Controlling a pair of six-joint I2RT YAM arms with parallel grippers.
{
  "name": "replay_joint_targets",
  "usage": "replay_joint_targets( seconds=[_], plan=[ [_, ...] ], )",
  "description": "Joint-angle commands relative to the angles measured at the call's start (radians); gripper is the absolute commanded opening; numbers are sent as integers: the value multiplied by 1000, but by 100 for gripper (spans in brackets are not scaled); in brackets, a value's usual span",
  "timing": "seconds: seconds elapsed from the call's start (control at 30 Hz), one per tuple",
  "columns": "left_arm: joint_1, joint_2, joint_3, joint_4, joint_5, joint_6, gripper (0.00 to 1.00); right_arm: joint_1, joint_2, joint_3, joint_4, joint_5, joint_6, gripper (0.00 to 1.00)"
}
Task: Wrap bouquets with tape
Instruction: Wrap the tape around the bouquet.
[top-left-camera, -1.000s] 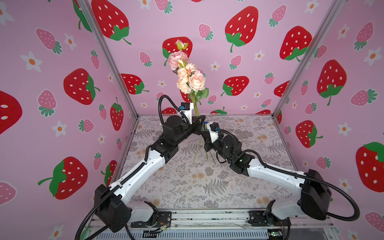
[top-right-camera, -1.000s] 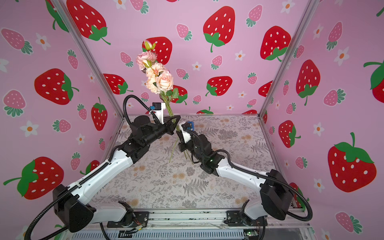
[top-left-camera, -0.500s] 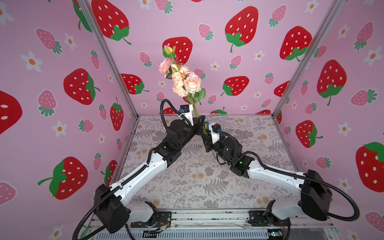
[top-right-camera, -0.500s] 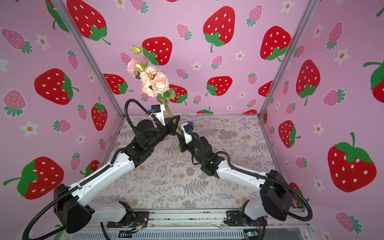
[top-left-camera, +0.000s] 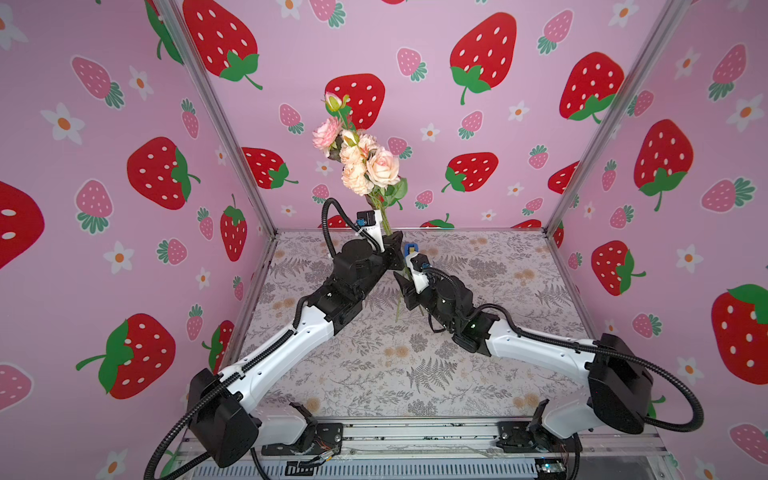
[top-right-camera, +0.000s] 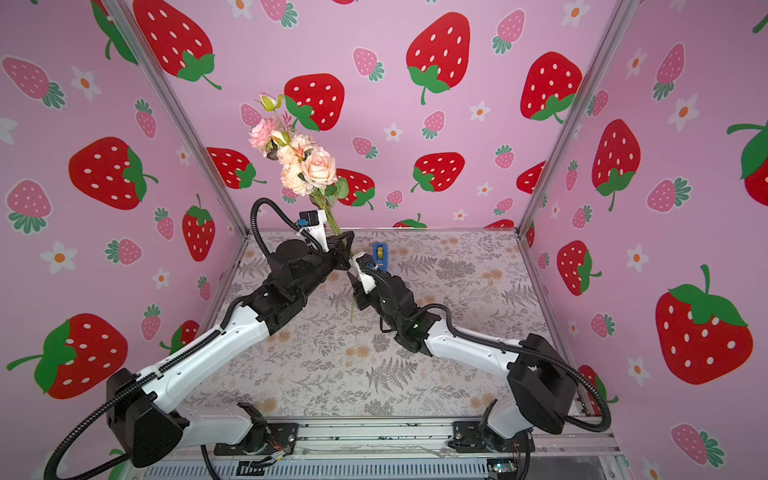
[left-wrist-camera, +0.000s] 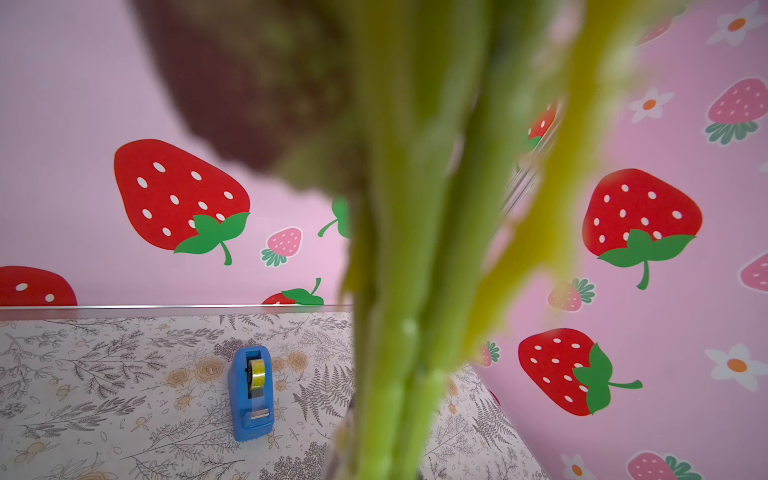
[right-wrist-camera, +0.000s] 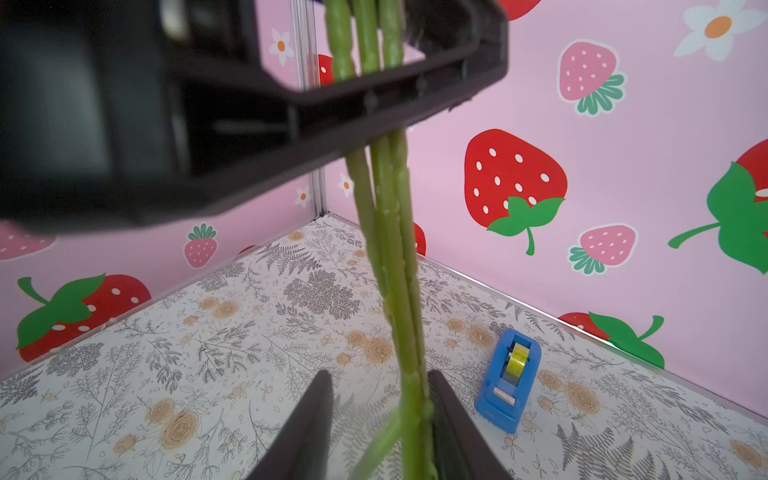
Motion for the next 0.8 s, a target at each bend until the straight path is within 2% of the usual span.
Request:
replay_joint_targets(
  seconds=[0.0,0.2,0.47,0.57,0.7,0.77],
  plan=[
    [-3,-58,56,100,-4,-21,0,4,45,-5,-119,33,-36,39],
    [0,-74,68,84,10,-20,0,4,52,-12,-129,68,-87,29],
    [12,-67,135,3,104,-33,0,-2,44,-46,-130,58,-199,1],
    [31,-53,185,-70,159,-21,0,-1,17,-75,-106,10,-289,0],
    [84,-35,239,-156,249,-20,0,4,-58,-160,-60,-140,-476,0],
    [125,-19,268,-192,337,-29,0,11,-110,-226,-25,-216,-581,0]
  ],
)
